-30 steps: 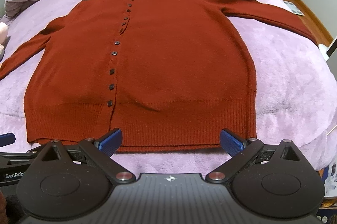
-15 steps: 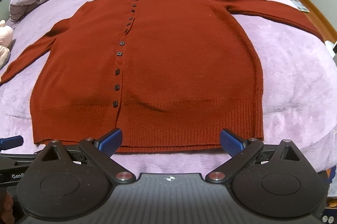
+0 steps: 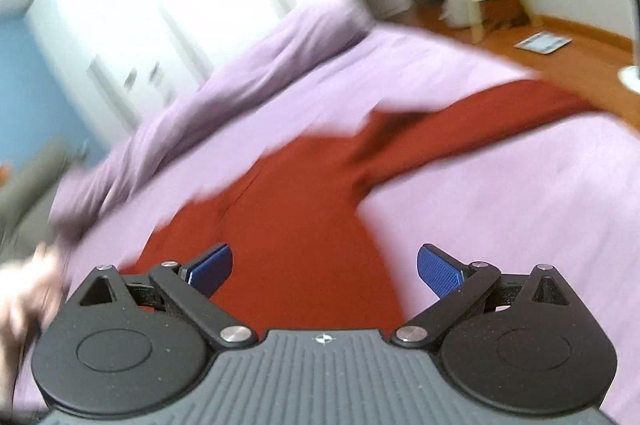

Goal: Fold small clothes
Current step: 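Grasp the cardigan hem with the right tool while the left tool grasps the hem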

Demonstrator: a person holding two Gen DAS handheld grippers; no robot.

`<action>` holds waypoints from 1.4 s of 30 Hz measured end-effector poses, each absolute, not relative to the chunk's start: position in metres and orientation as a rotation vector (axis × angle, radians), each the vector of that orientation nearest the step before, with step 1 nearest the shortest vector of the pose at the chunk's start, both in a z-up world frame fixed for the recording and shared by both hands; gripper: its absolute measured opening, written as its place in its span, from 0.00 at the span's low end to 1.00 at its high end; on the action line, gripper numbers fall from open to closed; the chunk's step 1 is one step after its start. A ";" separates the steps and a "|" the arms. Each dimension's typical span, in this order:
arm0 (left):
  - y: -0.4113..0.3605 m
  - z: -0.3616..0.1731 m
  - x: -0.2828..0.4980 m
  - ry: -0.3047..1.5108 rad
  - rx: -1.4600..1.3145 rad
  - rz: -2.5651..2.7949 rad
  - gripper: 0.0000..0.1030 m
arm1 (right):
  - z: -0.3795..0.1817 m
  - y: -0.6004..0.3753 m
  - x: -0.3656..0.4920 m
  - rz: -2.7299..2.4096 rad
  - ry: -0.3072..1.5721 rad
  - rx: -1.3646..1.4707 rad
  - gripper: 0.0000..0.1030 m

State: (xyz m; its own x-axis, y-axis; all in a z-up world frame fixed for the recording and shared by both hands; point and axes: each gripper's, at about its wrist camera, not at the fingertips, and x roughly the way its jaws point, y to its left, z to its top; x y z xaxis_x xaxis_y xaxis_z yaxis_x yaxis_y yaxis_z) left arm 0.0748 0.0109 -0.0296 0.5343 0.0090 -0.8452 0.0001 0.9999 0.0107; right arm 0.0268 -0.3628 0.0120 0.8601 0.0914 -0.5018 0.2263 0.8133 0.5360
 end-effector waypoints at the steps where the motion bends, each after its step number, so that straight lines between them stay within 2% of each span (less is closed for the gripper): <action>1: 0.011 -0.032 0.084 1.002 0.002 0.011 1.00 | 0.007 -0.384 0.034 -0.094 0.522 0.663 0.96; 5: 0.007 -0.051 0.118 0.992 0.009 0.068 1.00 | -0.023 -0.482 0.060 -0.240 0.456 0.880 0.95; 6: 0.006 -0.057 0.125 0.995 0.016 0.085 1.00 | -0.032 -0.502 0.065 -0.283 0.450 0.922 0.89; 7: 0.005 -0.062 0.130 0.997 0.020 0.100 1.00 | -0.043 -0.524 0.070 -0.360 0.456 0.974 0.75; 8: 0.004 -0.068 0.135 1.003 0.013 0.111 1.00 | -0.056 -0.538 0.073 -0.413 0.461 1.021 0.67; 10: 0.004 -0.072 0.139 0.998 -0.012 0.127 1.00 | -0.080 -0.566 0.076 -0.463 0.461 1.143 0.41; 13: 0.004 -0.075 0.142 0.989 -0.015 0.142 1.00 | -0.106 -0.594 0.080 -0.489 0.396 1.316 0.28; 17: 0.009 -0.078 0.140 0.970 -0.048 0.141 1.00 | -0.127 -0.616 0.086 -0.519 0.317 1.439 0.19; 18: 0.009 -0.079 0.138 0.957 -0.050 0.137 1.00 | -0.130 -0.620 0.090 -0.535 0.304 1.457 0.09; 19: 0.010 -0.080 0.135 0.945 -0.048 0.132 1.00 | -0.136 -0.618 0.094 -0.553 0.300 1.471 0.04; 22: 0.010 -0.079 0.133 0.943 -0.034 0.115 1.00 | -0.128 -0.620 0.099 -0.583 0.346 1.363 0.06; 24: 0.012 -0.077 0.138 0.969 -0.040 0.111 1.00 | -0.095 -0.606 0.116 -0.615 0.402 1.137 0.06; 27: 0.013 -0.071 0.142 0.979 -0.043 0.107 1.00 | -0.041 -0.563 0.129 -0.492 0.359 0.906 0.06; 31: 0.007 -0.050 0.144 0.916 -0.075 0.029 0.97 | 0.034 -0.458 0.141 -0.109 0.298 0.643 0.06; 35: -0.001 -0.023 0.152 0.848 -0.156 -0.123 0.92 | 0.062 -0.356 0.144 0.308 0.308 0.515 0.07; 36: -0.004 -0.019 0.157 0.847 -0.184 -0.164 0.92 | 0.060 -0.335 0.144 0.388 0.330 0.509 0.13; 37: -0.006 -0.018 0.162 0.854 -0.210 -0.200 0.91 | 0.057 -0.320 0.145 0.437 0.364 0.502 0.31; 39: -0.010 -0.018 0.172 0.872 -0.258 -0.272 0.89 | 0.040 -0.298 0.145 0.474 0.440 0.490 0.57; 42: -0.015 -0.029 0.185 0.909 -0.276 -0.317 0.85 | 0.009 -0.289 0.139 0.413 0.535 0.526 0.57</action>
State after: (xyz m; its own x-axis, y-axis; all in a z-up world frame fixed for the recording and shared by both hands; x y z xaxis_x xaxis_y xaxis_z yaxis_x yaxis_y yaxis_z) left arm 0.1853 -0.0153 -0.0289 0.5742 -0.3817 -0.7243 0.1512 0.9189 -0.3645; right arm 0.1394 -0.2887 0.0089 0.7854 0.4965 -0.3697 -0.2322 0.7899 0.5676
